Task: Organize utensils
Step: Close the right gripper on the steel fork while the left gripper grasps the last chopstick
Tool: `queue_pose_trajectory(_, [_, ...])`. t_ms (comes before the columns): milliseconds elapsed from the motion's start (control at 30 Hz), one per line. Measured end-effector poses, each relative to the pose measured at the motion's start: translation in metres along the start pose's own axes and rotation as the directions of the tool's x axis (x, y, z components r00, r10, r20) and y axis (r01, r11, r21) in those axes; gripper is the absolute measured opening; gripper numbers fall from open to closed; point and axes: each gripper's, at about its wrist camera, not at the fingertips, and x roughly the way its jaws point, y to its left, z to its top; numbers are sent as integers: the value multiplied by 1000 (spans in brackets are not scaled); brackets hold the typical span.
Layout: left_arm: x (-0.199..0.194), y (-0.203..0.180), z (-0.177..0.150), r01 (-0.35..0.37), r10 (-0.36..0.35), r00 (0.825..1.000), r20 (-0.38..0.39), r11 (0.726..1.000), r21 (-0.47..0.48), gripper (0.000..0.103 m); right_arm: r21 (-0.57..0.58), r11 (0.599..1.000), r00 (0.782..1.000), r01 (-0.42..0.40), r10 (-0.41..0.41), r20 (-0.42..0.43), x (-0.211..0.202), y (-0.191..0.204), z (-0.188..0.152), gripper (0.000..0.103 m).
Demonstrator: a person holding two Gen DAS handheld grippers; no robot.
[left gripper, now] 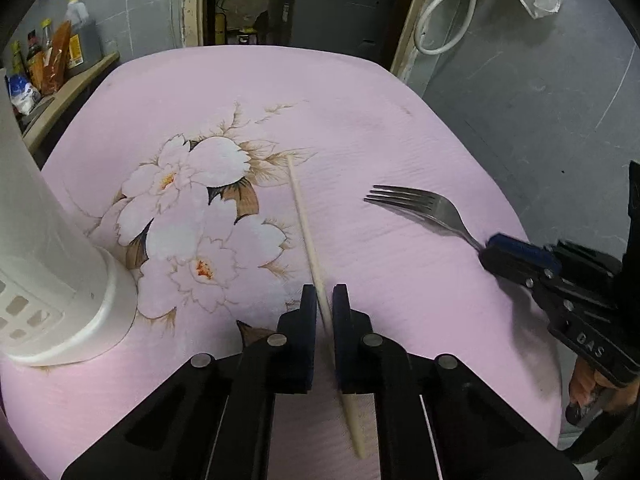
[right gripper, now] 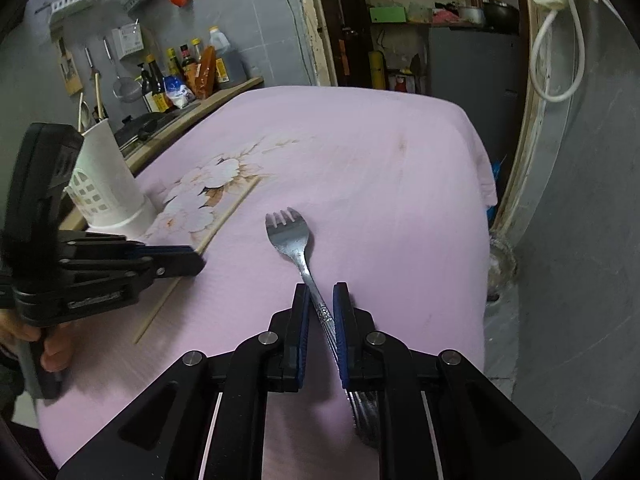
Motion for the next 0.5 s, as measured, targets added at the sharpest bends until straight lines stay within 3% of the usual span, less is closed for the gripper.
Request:
queue_pose_trajectory(400, [-32,33,-28,12,-12,1000,0,993,-115,2,57,995,996,-81,83,-37,-7,16,-11,9])
queue_pose_trajectory(500, [-44,39,-35,18,-17,1000,14,992,-128,2,29,998,998,-52,53,-33,-8,23,-12,10])
